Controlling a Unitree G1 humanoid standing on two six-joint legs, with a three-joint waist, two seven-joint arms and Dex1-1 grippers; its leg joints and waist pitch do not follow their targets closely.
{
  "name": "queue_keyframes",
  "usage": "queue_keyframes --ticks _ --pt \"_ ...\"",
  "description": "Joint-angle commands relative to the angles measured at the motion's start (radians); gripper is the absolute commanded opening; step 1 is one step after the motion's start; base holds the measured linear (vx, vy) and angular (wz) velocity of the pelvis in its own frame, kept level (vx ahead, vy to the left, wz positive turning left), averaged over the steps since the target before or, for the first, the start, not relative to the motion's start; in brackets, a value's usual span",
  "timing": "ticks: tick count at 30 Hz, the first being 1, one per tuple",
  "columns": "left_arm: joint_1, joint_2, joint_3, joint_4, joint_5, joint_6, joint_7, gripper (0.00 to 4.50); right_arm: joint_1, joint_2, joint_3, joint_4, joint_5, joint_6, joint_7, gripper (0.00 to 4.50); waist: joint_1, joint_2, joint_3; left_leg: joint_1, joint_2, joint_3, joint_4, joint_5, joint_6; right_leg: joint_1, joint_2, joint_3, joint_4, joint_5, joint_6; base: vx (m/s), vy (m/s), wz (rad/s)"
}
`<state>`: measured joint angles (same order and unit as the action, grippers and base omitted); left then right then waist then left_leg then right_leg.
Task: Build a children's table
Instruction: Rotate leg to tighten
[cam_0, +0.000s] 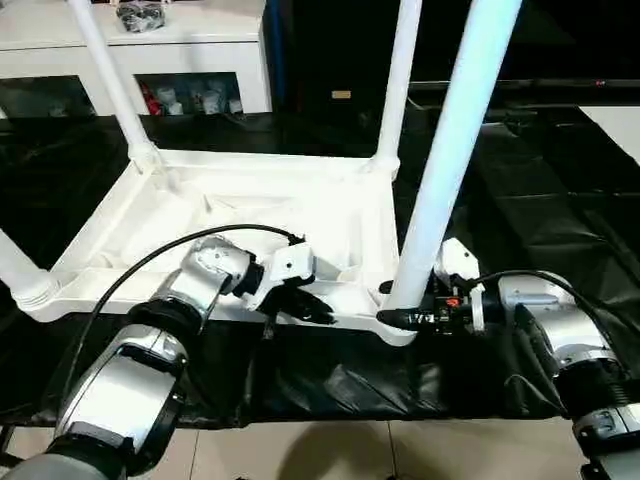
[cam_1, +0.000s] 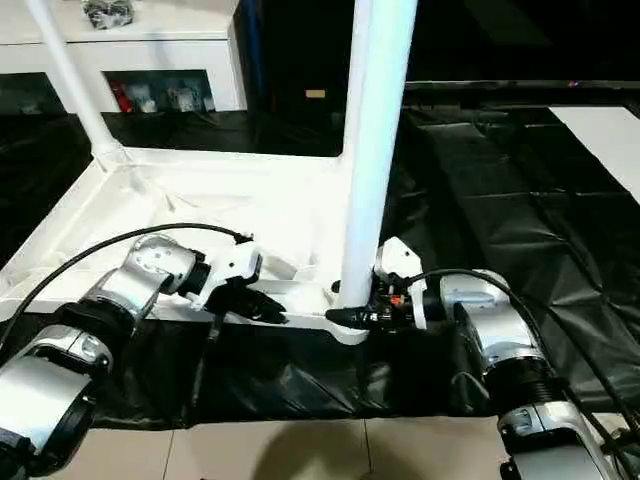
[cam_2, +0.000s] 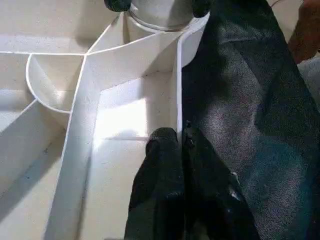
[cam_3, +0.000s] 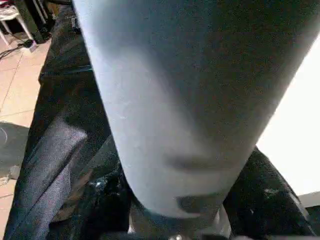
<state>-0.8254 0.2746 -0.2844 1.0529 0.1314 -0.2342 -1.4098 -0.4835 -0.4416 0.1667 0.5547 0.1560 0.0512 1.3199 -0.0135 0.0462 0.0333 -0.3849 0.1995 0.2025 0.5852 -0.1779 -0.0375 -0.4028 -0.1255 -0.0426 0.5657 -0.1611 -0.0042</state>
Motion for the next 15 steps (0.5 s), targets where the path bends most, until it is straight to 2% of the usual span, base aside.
queue_keyframes --ticks 1,3,4,7,8,9,11,12,13,14,15 --pt "-0.017 0.011 -0.009 0.016 0.012 0.015 0.018 0.00 0.026 0.020 0.055 0.000 -0.007 0.042 0.052 2.04 0.005 -0.014 -0.056 0.017 0.026 -0.004 -0.077 -0.306 0.069 0.039 -0.009 0.008 -0.053 -0.228 -0.253 0.000 0.000 0.00" --pt "-0.020 0.000 0.003 0.017 0.009 0.042 0.050 0.00 0.035 0.033 0.041 -0.001 0.011 0.067 0.024 2.04 0.005 -0.012 -0.056 0.019 0.027 -0.004 -0.077 -0.309 0.066 0.039 -0.008 0.008 -0.053 -0.229 -0.256 0.000 0.000 0.00" --pt "-0.020 -0.011 0.012 0.019 0.006 0.055 0.080 0.00 0.049 0.048 0.030 -0.019 0.025 0.090 -0.009 2.03 0.005 -0.014 -0.055 0.018 0.027 -0.004 -0.078 -0.313 0.063 0.039 -0.007 0.008 -0.054 -0.235 -0.254 0.000 0.000 0.00" --pt "-0.018 -0.029 0.016 0.014 0.010 0.071 0.133 0.00 0.062 0.079 0.009 -0.012 0.018 0.089 -0.093 2.03 0.007 -0.014 -0.052 0.019 0.028 -0.004 -0.081 -0.336 0.050 0.034 -0.009 0.010 -0.058 -0.283 -0.239 0.000 0.000 0.00" --pt "-0.014 -0.052 0.018 0.003 0.011 0.089 0.171 0.00 0.063 0.116 -0.013 0.023 -0.007 0.064 -0.208 2.03 0.001 -0.016 -0.047 0.019 0.025 -0.007 -0.084 -0.388 0.030 0.029 -0.010 0.010 -0.066 -0.374 -0.212 0.000 0.000 0.00" --pt "-0.011 -0.068 0.017 -0.003 0.014 0.104 0.198 0.00 0.053 0.141 -0.030 0.054 -0.015 0.070 -0.279 2.03 -0.005 -0.011 -0.045 0.023 0.022 -0.012 -0.086 -0.428 0.012 0.025 -0.012 0.008 -0.072 -0.447 -0.188 0.000 0.000 0.00" --pt "-0.009 -0.093 0.016 -0.010 0.016 0.122 0.230 0.00 0.039 0.177 -0.056 0.094 -0.022 0.066 -0.375 2.02 -0.022 -0.014 -0.041 0.026 0.020 -0.019 -0.088 -0.485 -0.012 0.016 -0.011 0.005 -0.081 -0.525 -0.157 0.000 0.000 0.00" --pt "-0.010 -0.136 0.020 -0.016 0.014 0.150 0.288 0.00 0.010 0.231 -0.098 0.145 -0.019 0.084 -0.512 2.01 -0.035 -0.007 -0.039 0.026 0.017 -0.026 -0.090 -0.516 -0.030 0.015 -0.011 0.001 -0.083 -0.575 -0.137 -0.052 0.012 -0.08" --pt "-0.010 -0.136 0.020 -0.016 0.014 0.150 0.288 0.00 0.010 0.231 -0.098 0.145 -0.019 0.084 -0.512 2.00 -0.042 -0.009 -0.038 0.026 0.015 -0.029 -0.091 -0.534 -0.036 0.014 -0.010 -0.003 -0.088 -0.598 -0.124 -0.052 0.012 -0.08" --pt "-0.020 -0.189 0.029 -0.010 0.009 0.177 0.355 0.00 -0.024 0.282 -0.119 0.195 -0.028 0.076 -0.627 2.00 -0.056 -0.009 -0.038 0.028 0.013 -0.034 -0.091 -0.562 -0.041 0.012 -0.009 -0.008 -0.094 -0.626 -0.102 -0.054 0.024 -0.10" --pt "-0.023 -0.207 0.031 -0.008 0.008 0.185 0.376 0.00 -0.036 0.297 -0.124 0.212 -0.032 0.072 -0.662 2.00 -0.072 -0.011 -0.038 0.027 0.010 -0.041 -0.091 -0.584 -0.042 0.015 -0.009 -0.016 -0.101 -0.644 -0.089 -0.052 0.027 -0.09"
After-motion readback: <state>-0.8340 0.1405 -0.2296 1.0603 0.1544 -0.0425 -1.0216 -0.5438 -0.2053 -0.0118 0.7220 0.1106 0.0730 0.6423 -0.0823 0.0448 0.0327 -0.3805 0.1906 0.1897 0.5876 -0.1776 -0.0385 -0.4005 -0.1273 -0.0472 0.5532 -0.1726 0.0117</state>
